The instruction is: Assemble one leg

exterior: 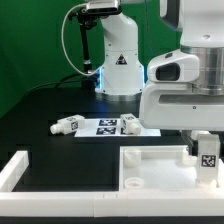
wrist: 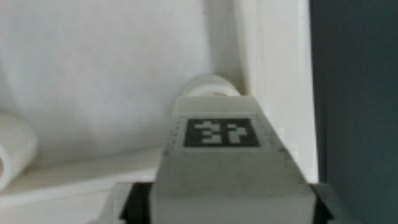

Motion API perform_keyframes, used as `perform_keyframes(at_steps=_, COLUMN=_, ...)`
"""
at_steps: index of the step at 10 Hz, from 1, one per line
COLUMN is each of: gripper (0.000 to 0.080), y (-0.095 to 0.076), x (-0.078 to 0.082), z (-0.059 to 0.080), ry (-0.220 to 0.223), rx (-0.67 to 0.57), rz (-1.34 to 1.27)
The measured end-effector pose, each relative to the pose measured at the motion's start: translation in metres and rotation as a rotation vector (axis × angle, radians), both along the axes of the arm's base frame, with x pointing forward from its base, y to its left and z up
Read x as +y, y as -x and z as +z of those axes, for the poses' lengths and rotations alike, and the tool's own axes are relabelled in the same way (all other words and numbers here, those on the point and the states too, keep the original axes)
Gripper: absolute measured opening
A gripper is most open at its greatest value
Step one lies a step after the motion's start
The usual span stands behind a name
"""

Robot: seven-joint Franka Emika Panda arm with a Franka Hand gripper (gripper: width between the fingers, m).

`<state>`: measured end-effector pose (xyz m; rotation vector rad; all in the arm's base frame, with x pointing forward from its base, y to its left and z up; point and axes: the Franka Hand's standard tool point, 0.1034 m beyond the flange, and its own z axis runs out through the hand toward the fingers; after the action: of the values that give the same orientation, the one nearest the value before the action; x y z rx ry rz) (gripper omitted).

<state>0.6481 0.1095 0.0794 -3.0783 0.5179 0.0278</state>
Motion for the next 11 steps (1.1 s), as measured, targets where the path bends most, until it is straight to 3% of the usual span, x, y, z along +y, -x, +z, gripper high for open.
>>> perform_keyframes(at_steps=5, gripper=0.0285, y=-0.0005, x=-0.0057, z=-0.0018, ry=-0.002, rx=0.002, rz=-0.631)
perform_keyframes(at_steps=7, gripper=0.0285, y=0.0023, x=-0.0062, z=-0.0021, ry=-0.043, rx=0.016, rz=-0.946)
perform_keyframes(at_steps=9, gripper=0.0285, y=0.0027, x=-0.0067, z=-0.002, ry=-0.052, rx=0.025, rz=-1.048)
perform_keyframes(at_steps=10, gripper=0.0354, y=0.0027, x=-0.0065, z=-0.0022, ry=-0.052, rx=0.024, rz=-1.029)
perform_keyframes(at_steps=11, gripper=0.0354, y=0.0028, x=-0.0065, z=-0.0027, ry=-0.052, rx=0.023, rz=-1.008)
